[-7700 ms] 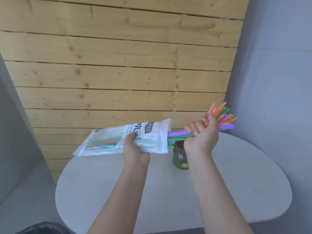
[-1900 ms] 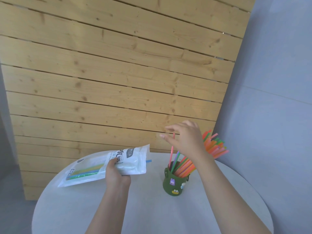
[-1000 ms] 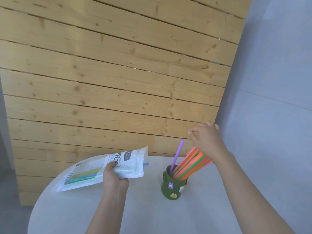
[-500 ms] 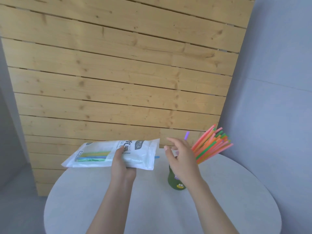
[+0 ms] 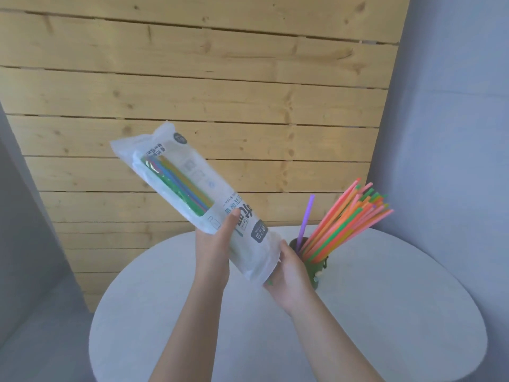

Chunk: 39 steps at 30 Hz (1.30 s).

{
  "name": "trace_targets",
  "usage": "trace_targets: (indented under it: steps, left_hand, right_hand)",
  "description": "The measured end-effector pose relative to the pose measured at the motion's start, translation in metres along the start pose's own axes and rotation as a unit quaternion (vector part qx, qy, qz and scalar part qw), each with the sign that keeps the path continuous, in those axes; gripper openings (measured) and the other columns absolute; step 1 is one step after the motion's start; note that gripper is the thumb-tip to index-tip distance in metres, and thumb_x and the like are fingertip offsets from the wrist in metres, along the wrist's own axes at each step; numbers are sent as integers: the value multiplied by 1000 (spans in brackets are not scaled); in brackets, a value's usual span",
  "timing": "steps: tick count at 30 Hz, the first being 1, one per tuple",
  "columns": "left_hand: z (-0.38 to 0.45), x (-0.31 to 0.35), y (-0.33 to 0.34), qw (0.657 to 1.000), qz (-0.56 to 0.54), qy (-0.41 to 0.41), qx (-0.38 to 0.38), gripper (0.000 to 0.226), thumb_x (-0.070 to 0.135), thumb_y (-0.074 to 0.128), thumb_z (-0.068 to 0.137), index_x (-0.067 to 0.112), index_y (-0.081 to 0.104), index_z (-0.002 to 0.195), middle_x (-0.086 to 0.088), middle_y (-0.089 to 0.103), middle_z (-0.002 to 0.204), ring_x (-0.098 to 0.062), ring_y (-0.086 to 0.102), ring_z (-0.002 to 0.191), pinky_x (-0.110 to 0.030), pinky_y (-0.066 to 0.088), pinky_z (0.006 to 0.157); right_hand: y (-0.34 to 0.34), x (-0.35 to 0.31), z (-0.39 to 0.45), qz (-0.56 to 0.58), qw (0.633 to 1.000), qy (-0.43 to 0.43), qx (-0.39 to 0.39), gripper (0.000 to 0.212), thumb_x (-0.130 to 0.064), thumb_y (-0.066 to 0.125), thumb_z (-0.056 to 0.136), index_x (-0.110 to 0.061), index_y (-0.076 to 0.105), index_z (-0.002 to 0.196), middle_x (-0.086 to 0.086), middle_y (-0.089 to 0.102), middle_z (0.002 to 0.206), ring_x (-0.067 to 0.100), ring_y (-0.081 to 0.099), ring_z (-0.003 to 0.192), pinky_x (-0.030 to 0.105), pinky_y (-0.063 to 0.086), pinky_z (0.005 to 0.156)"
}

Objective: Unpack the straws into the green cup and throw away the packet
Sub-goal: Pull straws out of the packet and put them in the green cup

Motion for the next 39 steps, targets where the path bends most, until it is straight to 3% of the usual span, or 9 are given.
trace_targets:
  steps: [6,11,13,16,20,24,27,32,39]
  left_hand:
    - [0,-3,-4,994,-59,-8,88,42,21,71,81,22,59,121,-2,72,112,-20,69,102,-37,55,86]
    - [1,-9,-15,975,-132,-54,173,36,15,63,89,17,59,125,-4,70,116,-21,68,103,-38,55,88]
    - [0,-10,-15,970,-148,-62,184,35,15,62,89,17,60,124,-4,71,114,-21,69,102,-38,54,88]
    - [-1,-13,-17,963,-168,-78,194,36,16,61,89,16,60,125,-2,71,112,-20,68,100,-38,54,89]
    - [1,-16,-25,947,-216,-114,208,38,16,62,89,14,60,127,-4,68,120,-20,68,104,-40,51,97]
    - [-2,-24,-24,931,-236,-180,210,24,16,59,89,11,63,112,-2,70,104,-19,68,88,-35,52,91]
    - [-3,-27,-24,919,-249,-209,225,17,11,56,90,10,59,107,-3,66,96,-18,65,79,-34,52,86]
    - [0,-28,-23,912,-279,-214,210,14,11,54,91,10,59,104,-4,66,95,-22,65,86,-39,50,94]
    - [2,-26,-20,910,-290,-219,201,11,8,50,94,9,59,87,-4,66,86,-20,64,77,-37,52,81]
  right_hand:
    - [2,6,-1,-56,997,4,54,29,-44,46,95,-21,64,97,0,68,91,18,63,81,30,51,57]
    - [1,0,0,-248,951,-139,124,36,-45,36,98,-24,58,77,-6,61,67,11,58,58,21,43,46]
    - [0,-4,0,-310,914,-227,132,41,-40,36,98,-20,56,69,-2,59,63,16,58,60,22,42,49]
    - [-1,-18,-6,-424,820,-345,173,49,-31,40,99,-17,36,52,-2,42,48,14,46,50,11,32,45]
    - [-1,-36,-15,-463,752,-432,183,53,-25,48,97,-19,24,50,-5,27,43,11,28,43,16,27,43]
    - [7,-45,-22,-557,666,-473,154,48,-31,49,96,-19,27,54,-4,28,43,19,29,44,34,22,47]
    - [11,-55,-26,-591,609,-506,155,41,-31,52,94,-14,38,60,-1,35,45,26,34,47,30,22,47]
    - [12,-68,-28,-600,586,-527,136,43,-34,50,95,-11,38,60,-5,28,43,23,34,43,31,22,44]
    - [9,-76,-30,-520,643,-542,151,41,-34,54,93,-11,44,61,-8,33,43,19,35,40,34,33,40]
Point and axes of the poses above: each hand's wrist, its own z-axis towards the middle knuckle, its own y-axis out of the palm, x = y × z, the point moved 3 cm from there along z, towards the middle knuckle
